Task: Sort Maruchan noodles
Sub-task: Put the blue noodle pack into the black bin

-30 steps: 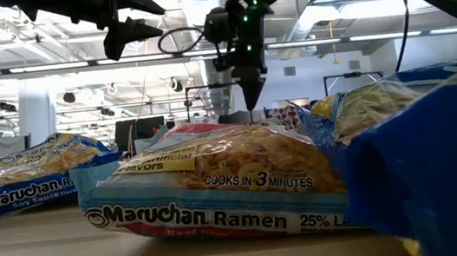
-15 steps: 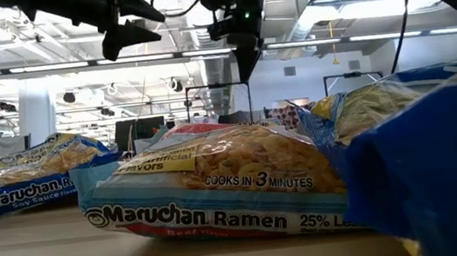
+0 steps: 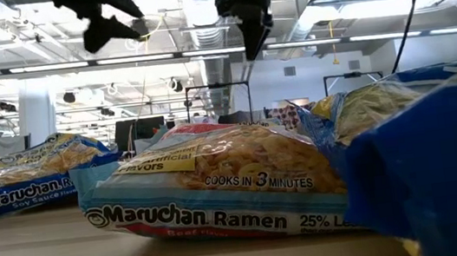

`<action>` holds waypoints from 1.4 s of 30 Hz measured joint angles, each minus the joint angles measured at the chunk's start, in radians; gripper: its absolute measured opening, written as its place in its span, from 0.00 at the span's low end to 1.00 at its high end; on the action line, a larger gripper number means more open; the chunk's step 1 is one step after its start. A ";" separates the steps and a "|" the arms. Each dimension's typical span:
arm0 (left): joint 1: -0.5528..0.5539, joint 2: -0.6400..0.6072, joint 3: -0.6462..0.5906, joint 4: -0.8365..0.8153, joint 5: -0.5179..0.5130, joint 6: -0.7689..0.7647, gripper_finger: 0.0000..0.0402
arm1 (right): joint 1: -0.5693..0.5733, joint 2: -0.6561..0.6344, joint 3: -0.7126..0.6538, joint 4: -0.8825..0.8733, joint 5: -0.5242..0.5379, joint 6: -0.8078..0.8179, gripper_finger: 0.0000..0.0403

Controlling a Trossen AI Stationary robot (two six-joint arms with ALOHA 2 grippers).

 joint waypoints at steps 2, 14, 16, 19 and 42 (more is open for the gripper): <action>-0.009 0.000 0.037 -0.120 0.059 0.007 0.48 | 0.006 -0.016 0.000 -0.026 -0.003 0.034 0.39; -0.099 -0.013 0.067 -0.590 0.205 0.031 0.48 | 0.128 -0.044 0.000 -0.111 -0.038 0.260 0.39; -0.120 -0.014 0.066 -0.645 0.200 0.044 0.48 | 0.157 -0.042 0.000 -0.115 -0.038 0.286 0.39; -0.150 -0.013 0.066 -0.683 0.183 0.066 0.48 | 0.201 -0.040 0.000 -0.123 -0.057 0.337 0.39; -0.216 -0.095 -0.254 -0.460 0.159 0.107 0.48 | 0.537 -0.040 0.000 -0.153 -0.082 0.754 0.39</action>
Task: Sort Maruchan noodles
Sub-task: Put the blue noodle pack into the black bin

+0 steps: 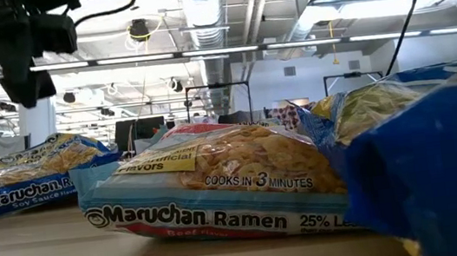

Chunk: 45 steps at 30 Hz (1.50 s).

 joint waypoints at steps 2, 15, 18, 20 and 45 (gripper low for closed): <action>0.000 0.001 -0.041 0.042 0.001 -0.014 0.48 | 0.011 0.000 0.000 0.005 0.000 0.014 0.39; 0.000 0.006 -0.167 0.214 -0.024 -0.066 0.48 | 0.034 0.000 0.000 0.051 0.004 0.037 0.39; 0.000 0.006 -0.190 0.252 -0.029 -0.087 0.48 | 0.033 0.000 0.000 0.063 0.005 0.037 0.39; 0.000 0.007 -0.196 0.274 -0.030 -0.106 0.48 | 0.034 0.001 0.000 0.063 0.005 0.037 0.39; -0.017 0.227 -0.197 0.402 0.022 -0.085 0.48 | 0.033 0.001 0.000 0.061 0.005 0.031 0.39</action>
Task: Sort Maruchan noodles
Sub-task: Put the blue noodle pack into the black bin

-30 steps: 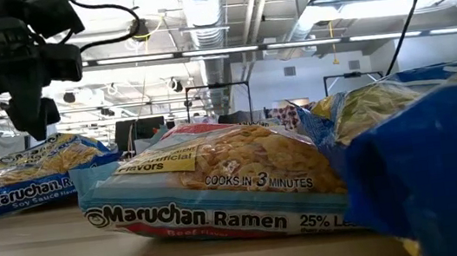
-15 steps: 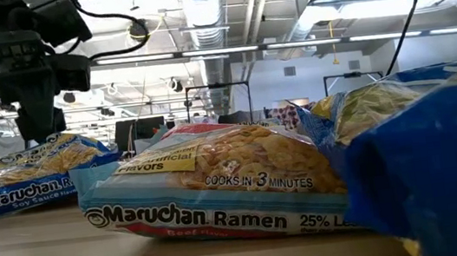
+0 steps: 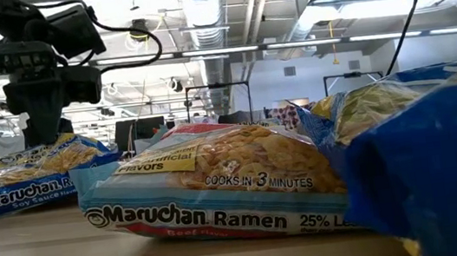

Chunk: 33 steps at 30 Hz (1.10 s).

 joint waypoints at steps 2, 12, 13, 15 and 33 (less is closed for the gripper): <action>-0.018 0.020 0.000 0.013 0.012 0.000 0.48 | 0.000 0.000 0.000 0.000 0.000 -0.002 0.39; -0.118 0.119 0.000 0.093 0.002 -0.043 0.48 | -0.002 0.000 0.000 0.001 0.000 -0.004 0.39; -0.124 0.125 0.000 0.099 -0.002 -0.046 0.47 | -0.002 0.000 0.000 0.001 0.000 -0.004 0.39; -0.131 0.134 0.000 0.106 -0.007 -0.046 0.45 | -0.002 0.000 0.000 0.002 0.000 -0.004 0.39; -0.149 0.140 0.000 0.133 0.041 -0.132 0.02 | 0.000 0.000 0.000 0.002 -0.002 0.067 0.39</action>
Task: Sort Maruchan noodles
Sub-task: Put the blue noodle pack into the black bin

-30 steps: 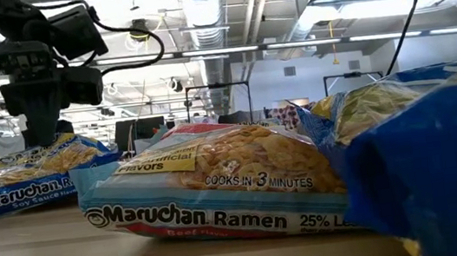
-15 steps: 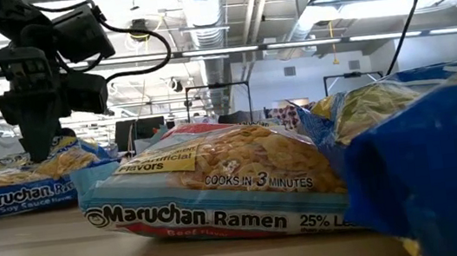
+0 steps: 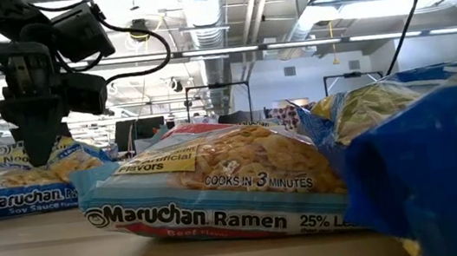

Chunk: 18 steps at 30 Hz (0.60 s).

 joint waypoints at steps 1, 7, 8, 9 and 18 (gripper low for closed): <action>-0.002 -0.002 0.000 0.014 0.010 -0.004 0.01 | 0.000 0.000 0.000 -0.001 0.000 0.000 0.39; -0.019 -0.041 0.003 0.119 0.064 -0.050 0.01 | 0.000 -0.008 -0.001 -0.005 -0.001 0.008 0.39; -0.023 -0.049 0.009 0.123 0.064 -0.053 0.01 | 0.001 -0.012 -0.001 -0.010 -0.001 0.008 0.39; -0.027 -0.057 0.017 0.123 0.064 -0.056 0.00 | 0.004 -0.016 -0.001 -0.015 -0.001 0.008 0.39; -0.039 -0.122 0.113 0.200 0.018 -0.043 0.00 | 0.019 -0.048 0.001 0.034 -0.003 -0.091 0.39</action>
